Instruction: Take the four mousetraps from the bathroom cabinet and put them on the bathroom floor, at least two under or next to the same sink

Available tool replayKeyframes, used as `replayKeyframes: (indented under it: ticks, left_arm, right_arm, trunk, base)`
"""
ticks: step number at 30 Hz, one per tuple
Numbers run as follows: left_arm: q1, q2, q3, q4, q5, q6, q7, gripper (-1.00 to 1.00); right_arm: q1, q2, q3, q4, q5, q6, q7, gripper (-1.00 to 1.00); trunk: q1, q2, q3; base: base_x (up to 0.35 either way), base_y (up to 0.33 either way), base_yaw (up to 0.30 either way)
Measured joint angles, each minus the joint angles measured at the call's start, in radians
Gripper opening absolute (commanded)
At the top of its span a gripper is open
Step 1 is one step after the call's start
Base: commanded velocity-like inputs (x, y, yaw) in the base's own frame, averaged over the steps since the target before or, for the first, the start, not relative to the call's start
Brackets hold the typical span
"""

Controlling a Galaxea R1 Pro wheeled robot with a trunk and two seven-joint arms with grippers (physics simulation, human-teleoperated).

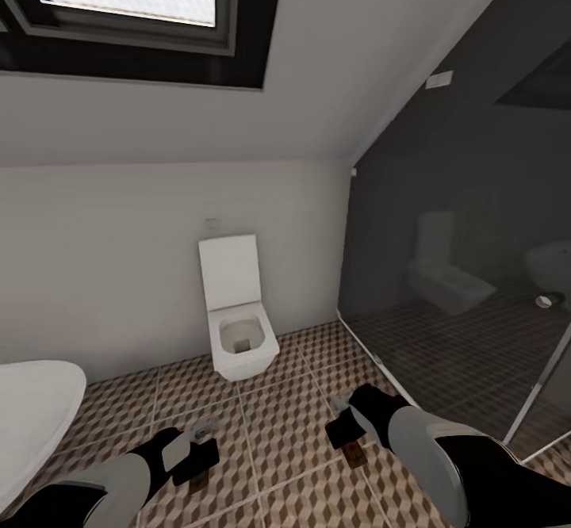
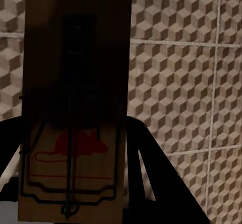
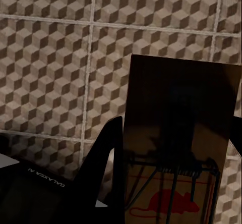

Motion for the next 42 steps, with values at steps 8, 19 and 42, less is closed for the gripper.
replayKeyframes:
  ticks: [8, 19, 42]
  left_arm:
    - [0.007, 0.001, 0.000, -0.001, 0.000, 0.000, 0.000, -1.00]
    - [0.014, 0.002, 0.000, -0.001, 0.000, 0.000, 0.000, -1.00]
    - [0.022, 0.114, 0.000, 0.000, 0.000, 0.001, -0.029, -1.00]
  right_arm:
    - [0.000, -0.001, 0.001, 0.000, 0.000, 0.000, 0.000, -1.00]
    - [0.000, -0.002, 0.001, 0.000, 0.000, 0.000, 0.000, -1.00]
    - [0.000, -0.009, 0.002, -0.001, -0.001, 0.000, 0.000, -1.00]
  trunk:
    - [0.000, 0.000, 0.000]
    - [0.000, 0.000, 0.000]
    - [0.000, 0.000, 0.000]
  base:
    - [0.312, 0.000, 0.003]
    - [0.324, 0.000, 0.000]
    - [0.200, 0.000, 0.157]
